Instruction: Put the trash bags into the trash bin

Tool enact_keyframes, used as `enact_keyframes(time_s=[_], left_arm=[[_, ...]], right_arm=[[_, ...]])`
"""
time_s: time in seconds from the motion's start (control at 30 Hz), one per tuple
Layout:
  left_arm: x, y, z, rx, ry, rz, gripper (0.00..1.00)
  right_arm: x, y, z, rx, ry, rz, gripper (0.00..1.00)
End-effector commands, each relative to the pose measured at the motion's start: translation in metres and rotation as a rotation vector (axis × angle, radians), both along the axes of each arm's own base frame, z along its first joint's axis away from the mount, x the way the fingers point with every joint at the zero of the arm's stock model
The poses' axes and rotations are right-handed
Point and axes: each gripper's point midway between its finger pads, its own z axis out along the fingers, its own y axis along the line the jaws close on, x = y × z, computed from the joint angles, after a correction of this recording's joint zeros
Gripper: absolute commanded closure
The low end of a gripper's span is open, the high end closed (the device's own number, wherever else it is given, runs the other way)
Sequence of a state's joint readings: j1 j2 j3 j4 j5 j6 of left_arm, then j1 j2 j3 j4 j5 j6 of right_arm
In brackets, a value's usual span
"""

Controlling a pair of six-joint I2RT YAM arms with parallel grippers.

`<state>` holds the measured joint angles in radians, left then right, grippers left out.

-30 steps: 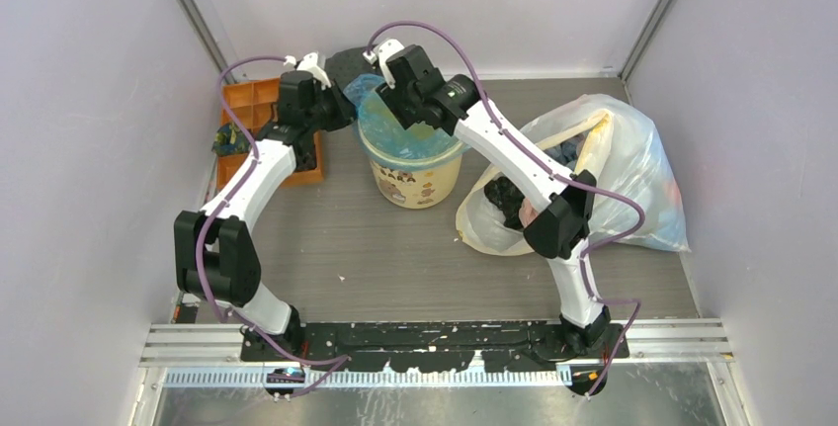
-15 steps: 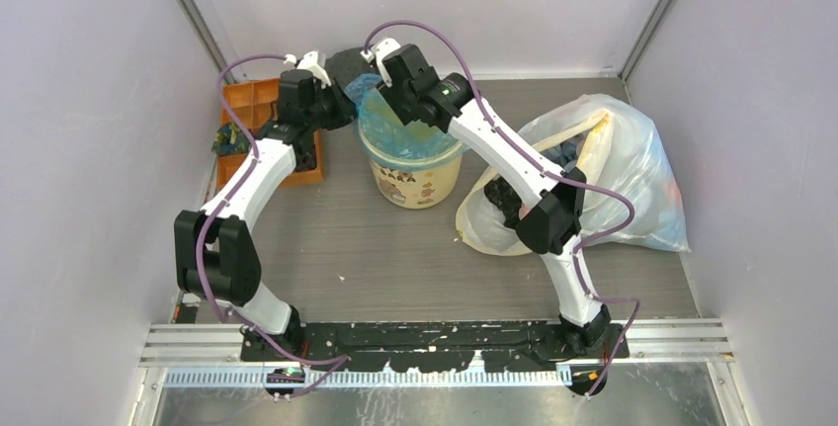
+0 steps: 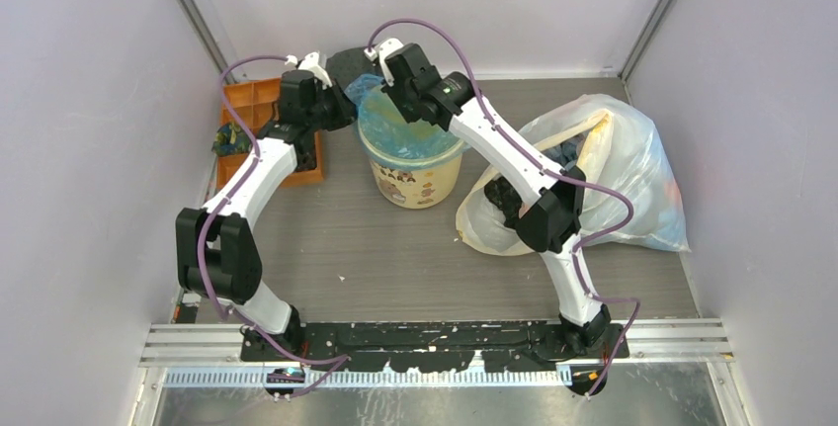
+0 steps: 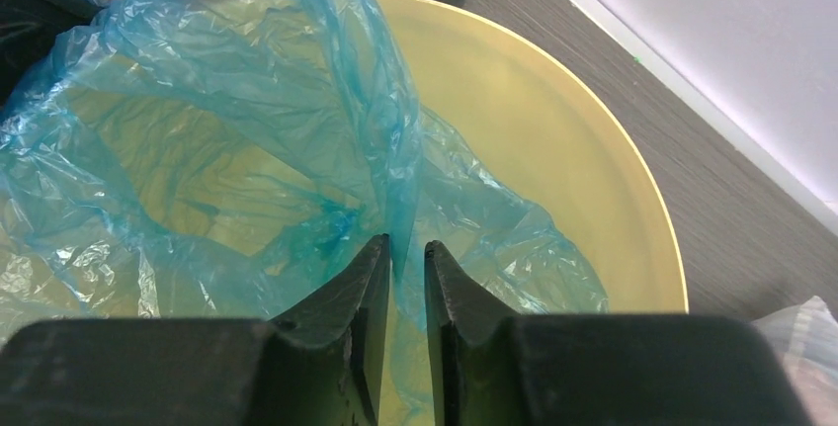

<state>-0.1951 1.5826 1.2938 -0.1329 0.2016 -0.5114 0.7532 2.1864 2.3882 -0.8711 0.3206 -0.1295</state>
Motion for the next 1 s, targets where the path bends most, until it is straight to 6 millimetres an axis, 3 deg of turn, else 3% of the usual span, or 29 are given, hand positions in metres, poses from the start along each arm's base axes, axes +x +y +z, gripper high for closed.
enact_keyframes(time_s=[0.0, 0.3, 0.83, 0.97], left_arm=[[0.008, 0.002, 0.026, 0.006, -0.072, 0.000, 0.86], [0.008, 0.002, 0.024, 0.005, -0.071, 0.001, 0.86], [0.007, -0.002, 0.020, -0.007, -0.064, -0.022, 0.87], [0.007, -0.004, 0.019, -0.014, -0.062, -0.030, 0.87]], right_arm=[[-0.002, 0.006, 0.022, 0.102, 0.002, 0.022, 0.77], [0.007, -0.004, 0.031, 0.115, -0.035, -0.042, 0.99], [0.041, -0.048, 0.105, 0.227, -0.283, -0.256, 0.99], [0.056, -0.063, 0.114, 0.265, -0.325, -0.306, 0.99]])
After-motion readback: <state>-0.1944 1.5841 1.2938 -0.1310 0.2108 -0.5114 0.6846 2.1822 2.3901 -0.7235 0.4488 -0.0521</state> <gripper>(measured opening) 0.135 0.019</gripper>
